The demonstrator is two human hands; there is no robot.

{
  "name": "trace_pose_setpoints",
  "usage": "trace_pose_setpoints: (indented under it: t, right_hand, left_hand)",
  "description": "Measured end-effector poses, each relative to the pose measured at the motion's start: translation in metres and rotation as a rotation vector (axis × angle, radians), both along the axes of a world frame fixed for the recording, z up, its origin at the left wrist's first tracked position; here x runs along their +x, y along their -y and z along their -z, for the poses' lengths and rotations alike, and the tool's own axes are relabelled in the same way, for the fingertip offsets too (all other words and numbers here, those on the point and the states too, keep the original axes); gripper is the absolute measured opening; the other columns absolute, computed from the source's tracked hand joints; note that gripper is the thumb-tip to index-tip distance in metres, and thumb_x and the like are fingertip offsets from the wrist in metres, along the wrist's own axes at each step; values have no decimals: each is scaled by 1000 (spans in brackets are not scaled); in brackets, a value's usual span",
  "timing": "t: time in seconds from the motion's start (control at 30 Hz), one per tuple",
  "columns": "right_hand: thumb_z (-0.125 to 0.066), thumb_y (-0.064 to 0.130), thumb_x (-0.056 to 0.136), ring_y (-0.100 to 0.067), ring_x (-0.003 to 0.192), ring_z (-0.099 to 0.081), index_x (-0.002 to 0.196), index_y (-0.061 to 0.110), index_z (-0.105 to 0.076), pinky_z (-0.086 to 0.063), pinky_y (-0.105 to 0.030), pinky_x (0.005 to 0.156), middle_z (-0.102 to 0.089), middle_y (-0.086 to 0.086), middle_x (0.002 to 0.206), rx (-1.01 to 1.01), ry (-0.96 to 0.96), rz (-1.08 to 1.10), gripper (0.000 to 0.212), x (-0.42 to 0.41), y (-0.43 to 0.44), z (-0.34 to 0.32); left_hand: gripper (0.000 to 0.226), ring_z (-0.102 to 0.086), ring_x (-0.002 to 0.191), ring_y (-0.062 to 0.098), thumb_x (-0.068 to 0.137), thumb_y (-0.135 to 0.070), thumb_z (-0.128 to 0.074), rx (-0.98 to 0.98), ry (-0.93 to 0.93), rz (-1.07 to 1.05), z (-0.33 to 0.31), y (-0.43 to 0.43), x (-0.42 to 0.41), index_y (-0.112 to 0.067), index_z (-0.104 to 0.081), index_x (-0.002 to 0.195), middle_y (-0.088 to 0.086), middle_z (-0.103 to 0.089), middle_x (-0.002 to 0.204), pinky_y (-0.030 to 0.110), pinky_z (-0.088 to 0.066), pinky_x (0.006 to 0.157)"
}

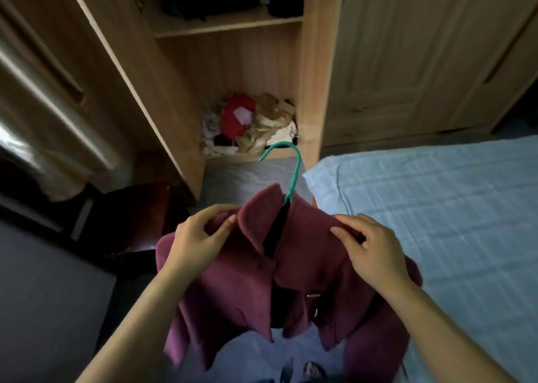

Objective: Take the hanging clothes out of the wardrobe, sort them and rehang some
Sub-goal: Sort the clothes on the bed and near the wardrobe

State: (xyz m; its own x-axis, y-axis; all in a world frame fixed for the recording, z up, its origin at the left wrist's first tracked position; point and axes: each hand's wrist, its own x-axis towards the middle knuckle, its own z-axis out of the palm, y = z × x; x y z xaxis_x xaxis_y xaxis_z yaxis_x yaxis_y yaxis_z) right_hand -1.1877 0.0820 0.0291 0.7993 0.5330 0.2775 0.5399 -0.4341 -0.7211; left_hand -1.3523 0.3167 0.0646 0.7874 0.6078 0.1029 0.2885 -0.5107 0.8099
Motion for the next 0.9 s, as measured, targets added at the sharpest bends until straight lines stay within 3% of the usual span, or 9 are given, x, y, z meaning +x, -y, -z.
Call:
trace_pose_setpoints:
  t: [0.1,0.23,0.33,0.47,0.53,0.6,0.73,0.83,0.9]
  right_hand:
    - [-68,31,82,-12,72,-61,102,26,-71,-50,-26,64,-66,12,87,14,9,-72,21,58,-84,-8]
    - [-68,31,82,-5,78,-59,102,25,-71,-44,-12,64,-61,19,88,37,47,-130,21,130,-203,-19]
    - [-68,31,81,-5,83,-62,102,24,-71,-48,-18,67,-66,16,96,77,80,-157,23,181,-292,-30]
    - [-69,31,80,-2,83,-61,103,26,-71,-46,-14,64,-66,17,98,121,128,-133,23,243,-394,-60]
    - [-67,35,80,-3,82,-61,103,29,-70,-48,-16,64,-63,22,98,147,170,-123,24,278,-444,-83]
    - [-65,36,82,-3,82,-62,107,34,-68,-48,-14,66,-61,26,97,159,197,-138,25,312,-490,-108]
    - [-58,37,87,-8,72,-61,116,38,-63,-46,-15,66,-63,17,95,151,390,-130,29,385,-570,-160]
    - [-56,38,90,12,78,-54,119,33,-61,-40,-3,69,-58,21,97,233,487,-157,29,444,-631,-203]
    - [-55,46,88,7,79,-57,118,34,-62,-44,-8,71,-60,19,95,279,548,-170,33,484,-675,-235]
  left_hand:
    - [44,-59,111,8,82,-64,-35,-119,50,-20,-12,-73,39,-42,-68,102,-16,-70,105,46,-38,105]
    - [44,-59,105,1,65,-80,-41,26,10,-204,-24,-167,100,-53,-63,92,-32,-66,92,45,-38,103]
    - [34,-60,100,3,60,-78,-52,123,30,-251,-32,-250,151,-57,-59,85,-35,-64,88,48,-41,98]
    - [31,-59,99,5,60,-78,-53,164,48,-243,-61,-362,219,-57,-57,82,-30,-64,89,48,-40,98]
    - [26,-57,99,4,66,-74,-57,202,96,-225,-81,-413,258,-53,-58,81,-29,-63,90,42,-35,99]
    - [21,-51,96,1,71,-68,-61,268,150,-227,-102,-458,298,-50,-56,81,-29,-60,90,33,-25,90]
    - [21,-50,92,-1,70,-67,-58,374,267,-230,-150,-538,380,-50,-55,82,-28,-61,91,31,-18,84]
    - [16,-55,84,2,72,-67,-59,441,369,-251,-194,-594,446,-52,-54,77,-27,-60,78,33,-22,84]
    - [12,-59,80,7,74,-60,-63,466,425,-265,-224,-634,488,-51,-55,76,-22,-55,61,36,-27,89]
